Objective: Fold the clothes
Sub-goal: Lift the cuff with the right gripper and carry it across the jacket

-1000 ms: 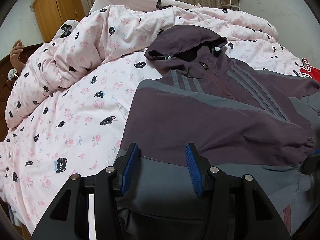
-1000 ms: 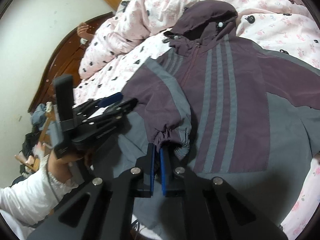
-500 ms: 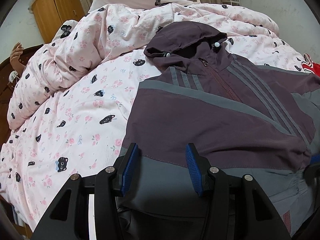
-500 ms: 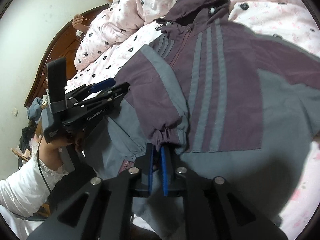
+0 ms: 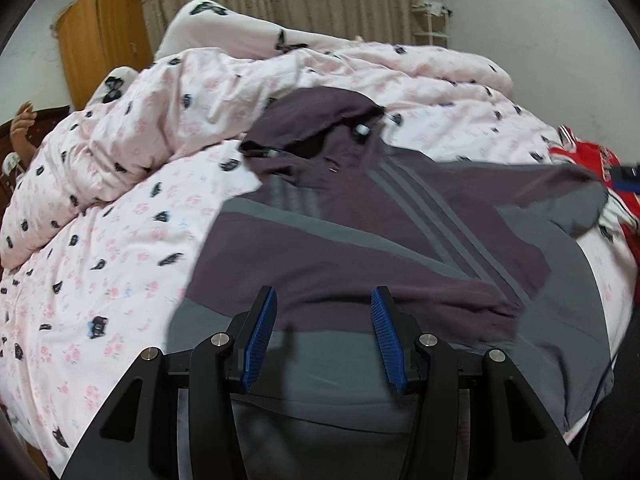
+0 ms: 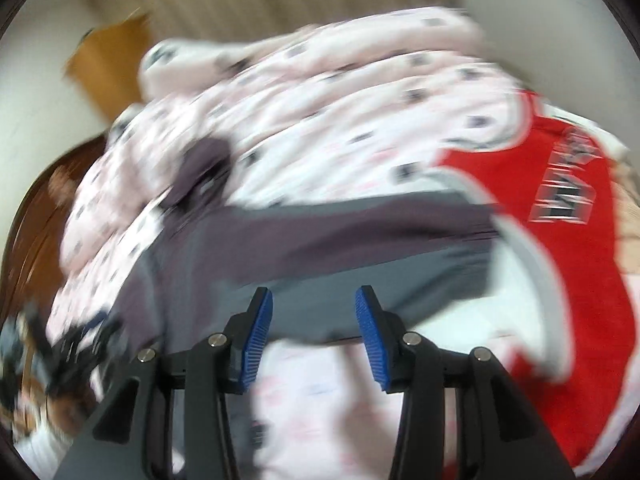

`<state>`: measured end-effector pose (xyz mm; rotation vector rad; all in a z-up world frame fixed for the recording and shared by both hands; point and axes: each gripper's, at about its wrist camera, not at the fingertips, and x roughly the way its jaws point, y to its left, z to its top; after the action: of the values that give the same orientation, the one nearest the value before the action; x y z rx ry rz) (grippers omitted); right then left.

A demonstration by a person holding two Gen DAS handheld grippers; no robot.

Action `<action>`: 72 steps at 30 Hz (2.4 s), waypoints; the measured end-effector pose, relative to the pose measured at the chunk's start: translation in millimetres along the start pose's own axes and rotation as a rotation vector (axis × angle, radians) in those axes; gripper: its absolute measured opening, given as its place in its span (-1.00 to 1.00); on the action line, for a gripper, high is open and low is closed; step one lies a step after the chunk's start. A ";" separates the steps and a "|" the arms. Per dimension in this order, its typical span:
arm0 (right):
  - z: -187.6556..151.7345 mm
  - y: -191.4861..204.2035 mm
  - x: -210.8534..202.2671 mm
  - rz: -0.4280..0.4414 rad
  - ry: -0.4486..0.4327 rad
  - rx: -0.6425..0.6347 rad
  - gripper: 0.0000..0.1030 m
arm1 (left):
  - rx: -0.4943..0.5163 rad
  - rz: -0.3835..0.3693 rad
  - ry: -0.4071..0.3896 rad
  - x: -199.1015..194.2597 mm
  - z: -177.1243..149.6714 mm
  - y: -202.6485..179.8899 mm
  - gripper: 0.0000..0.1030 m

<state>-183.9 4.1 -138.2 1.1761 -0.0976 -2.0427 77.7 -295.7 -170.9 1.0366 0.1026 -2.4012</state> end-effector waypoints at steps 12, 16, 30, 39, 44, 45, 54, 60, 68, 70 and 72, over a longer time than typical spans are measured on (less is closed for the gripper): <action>21.8 -87.5 -2.7 -0.121 -0.057 0.258 -0.07 | -0.006 -0.004 0.040 5.2 -10.0 -15.6 -0.14; 24.7 -95.1 8.0 -0.119 -0.040 0.283 -0.06 | -0.015 -0.008 0.043 4.1 -9.2 -14.7 -0.14; 27.7 -95.1 18.5 -0.078 -0.036 0.266 -0.25 | -0.040 -0.018 0.058 5.9 -8.9 -16.3 -0.14; 27.8 -96.8 12.4 -0.053 -0.074 0.272 -0.85 | -0.060 -0.018 0.073 8.2 -10.2 -16.6 -0.12; 29.1 -91.9 5.0 -0.050 -0.108 0.250 -0.88 | -0.062 -0.016 0.077 8.1 -10.8 -17.0 -0.12; 29.1 -91.6 4.4 -0.048 -0.111 0.250 -0.88 | -0.062 -0.015 0.078 8.3 -10.7 -17.2 -0.12; 28.0 -107.1 18.8 -0.031 -0.042 0.312 -0.86 | -0.053 -0.004 0.087 9.7 -10.5 -18.9 -0.11; 27.9 -121.0 36.1 -0.029 0.017 0.359 -0.79 | -0.066 -0.004 0.093 10.8 -11.6 -17.7 -0.05; 31.0 -109.4 26.9 -0.033 -0.022 0.302 -0.88 | -0.104 -0.021 0.105 12.4 -12.4 -13.6 -0.03; 32.8 -97.6 18.8 -0.051 -0.050 0.253 -0.89 | -0.110 -0.026 0.107 12.4 -12.1 -12.5 -0.03; 34.0 -86.4 9.8 -0.058 -0.077 0.211 -0.90 | -0.113 -0.028 0.108 11.2 -12.1 -12.3 -0.03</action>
<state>-262.4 48.9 -161.3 1.2392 -0.3270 -2.1697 73.3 -286.7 -188.8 1.1179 0.2887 -2.3348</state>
